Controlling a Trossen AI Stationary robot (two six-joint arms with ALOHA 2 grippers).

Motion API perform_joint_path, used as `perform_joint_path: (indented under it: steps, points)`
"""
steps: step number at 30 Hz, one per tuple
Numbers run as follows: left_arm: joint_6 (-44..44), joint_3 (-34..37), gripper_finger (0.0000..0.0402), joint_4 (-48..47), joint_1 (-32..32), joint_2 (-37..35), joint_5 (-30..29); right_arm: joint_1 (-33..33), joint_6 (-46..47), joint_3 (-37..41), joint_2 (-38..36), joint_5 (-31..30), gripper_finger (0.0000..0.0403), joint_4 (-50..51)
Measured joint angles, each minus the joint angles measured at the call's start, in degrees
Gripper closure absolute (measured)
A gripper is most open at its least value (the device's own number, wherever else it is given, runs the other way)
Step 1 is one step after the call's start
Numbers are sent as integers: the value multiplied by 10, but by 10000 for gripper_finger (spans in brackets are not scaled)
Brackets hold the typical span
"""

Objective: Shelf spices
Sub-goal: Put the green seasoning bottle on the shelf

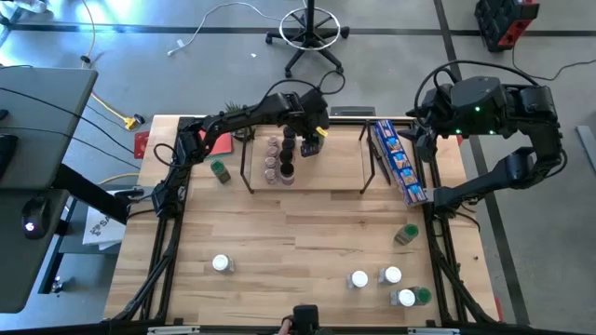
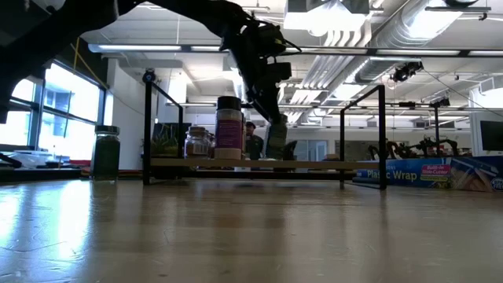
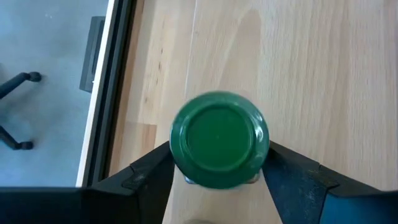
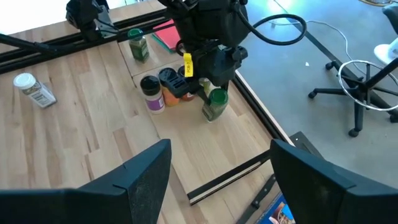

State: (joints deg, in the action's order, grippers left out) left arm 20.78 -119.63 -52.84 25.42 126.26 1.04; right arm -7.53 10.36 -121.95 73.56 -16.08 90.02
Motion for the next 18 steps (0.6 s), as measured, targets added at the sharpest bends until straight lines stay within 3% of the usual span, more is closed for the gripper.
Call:
perform_joint_path:
  steps: [9,18]
  points:
    - [31,0,163,1,1,0,-5,0,-1,0,0,0,135,0]
    - [83,0,175,0,0,0,-51,0,1,0,0,0,135,0]
